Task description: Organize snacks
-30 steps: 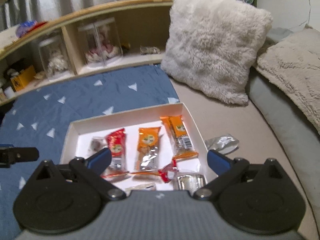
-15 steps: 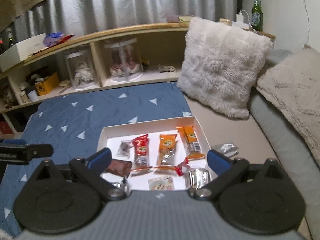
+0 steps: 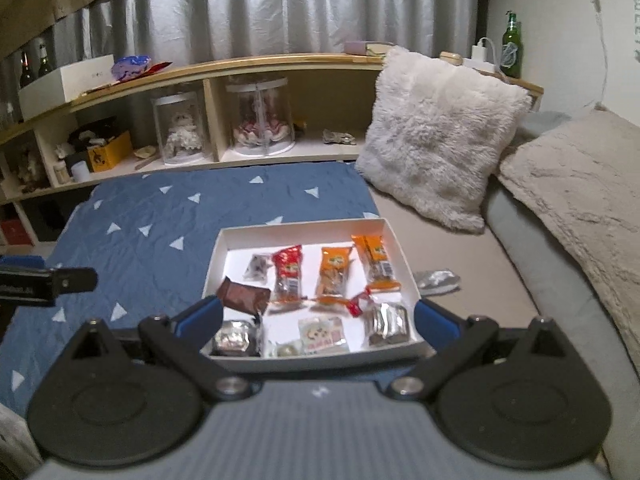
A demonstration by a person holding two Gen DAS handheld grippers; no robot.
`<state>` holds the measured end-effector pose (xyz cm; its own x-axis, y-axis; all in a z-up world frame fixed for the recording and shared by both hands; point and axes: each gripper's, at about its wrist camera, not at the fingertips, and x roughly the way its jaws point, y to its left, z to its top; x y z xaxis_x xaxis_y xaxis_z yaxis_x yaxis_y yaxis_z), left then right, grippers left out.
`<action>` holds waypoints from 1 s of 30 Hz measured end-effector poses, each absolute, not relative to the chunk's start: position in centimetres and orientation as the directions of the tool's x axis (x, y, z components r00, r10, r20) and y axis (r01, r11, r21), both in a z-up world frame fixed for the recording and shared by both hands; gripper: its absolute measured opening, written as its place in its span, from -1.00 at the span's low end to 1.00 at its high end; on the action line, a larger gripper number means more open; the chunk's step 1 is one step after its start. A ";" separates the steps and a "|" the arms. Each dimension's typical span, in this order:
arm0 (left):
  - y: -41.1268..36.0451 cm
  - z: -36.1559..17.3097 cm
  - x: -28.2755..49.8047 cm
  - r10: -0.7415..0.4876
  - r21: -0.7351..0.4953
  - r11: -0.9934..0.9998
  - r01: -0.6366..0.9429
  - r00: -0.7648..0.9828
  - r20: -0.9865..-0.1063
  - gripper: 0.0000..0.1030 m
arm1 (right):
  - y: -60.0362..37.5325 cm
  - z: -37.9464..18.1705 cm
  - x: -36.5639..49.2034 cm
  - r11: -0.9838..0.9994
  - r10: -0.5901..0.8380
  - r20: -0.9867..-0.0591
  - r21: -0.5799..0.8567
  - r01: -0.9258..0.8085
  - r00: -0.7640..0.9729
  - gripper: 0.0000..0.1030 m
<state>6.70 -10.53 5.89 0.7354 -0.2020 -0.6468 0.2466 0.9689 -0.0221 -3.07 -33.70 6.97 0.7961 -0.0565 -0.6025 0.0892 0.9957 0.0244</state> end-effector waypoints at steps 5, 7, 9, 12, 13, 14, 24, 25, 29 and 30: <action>-10.0 4.9 5.3 -0.205 -0.031 0.970 0.242 0.740 -0.641 1.00 | -33.0 5.5 -4.8 0.995 -0.098 -0.593 -0.041 0.091 0.799 0.99; -9.8 4.5 5.1 -0.207 -0.044 0.972 0.232 0.747 -0.632 1.00 | -33.0 4.9 -5.2 0.994 -0.112 -0.584 -0.054 0.099 0.804 0.99; -9.6 4.1 5.0 -0.206 -0.052 0.973 0.223 0.750 -0.629 1.00 | -33.1 4.4 -5.4 0.993 -0.113 -0.577 -0.051 0.103 0.809 0.99; -9.7 3.3 4.6 -0.195 -0.045 0.976 0.215 0.751 -0.631 1.00 | -33.1 3.4 -5.3 0.992 -0.122 -0.563 -0.053 0.112 0.817 0.99; -9.8 3.0 4.5 -0.187 -0.037 0.976 0.212 0.752 -0.632 1.00 | -33.1 3.0 -5.4 0.992 -0.126 -0.558 -0.058 0.113 0.820 0.99; -10.0 2.7 4.4 -0.180 -0.028 0.977 0.210 0.754 -0.632 1.00 | -33.0 2.7 -5.4 0.991 -0.130 -0.552 -0.063 0.115 0.823 0.99; -9.6 0.8 4.1 -0.167 -0.024 0.980 0.195 0.761 -0.627 1.00 | -32.8 0.6 -4.9 0.992 -0.125 -0.525 -0.069 0.105 0.842 0.99; -9.6 0.6 4.1 -0.164 -0.022 0.981 0.193 0.762 -0.627 1.00 | -32.9 0.4 -4.7 0.993 -0.121 -0.528 -0.066 0.102 0.840 0.99; -9.7 0.2 3.9 -0.147 0.001 0.982 0.188 0.771 -0.619 1.00 | -33.3 0.0 -4.4 0.994 -0.104 -0.537 -0.045 0.095 0.837 0.99; -9.8 0.2 3.8 -0.148 0.002 0.982 0.190 0.772 -0.618 1.00 | -33.3 -0.1 -4.3 0.995 -0.101 -0.538 -0.042 0.094 0.837 0.99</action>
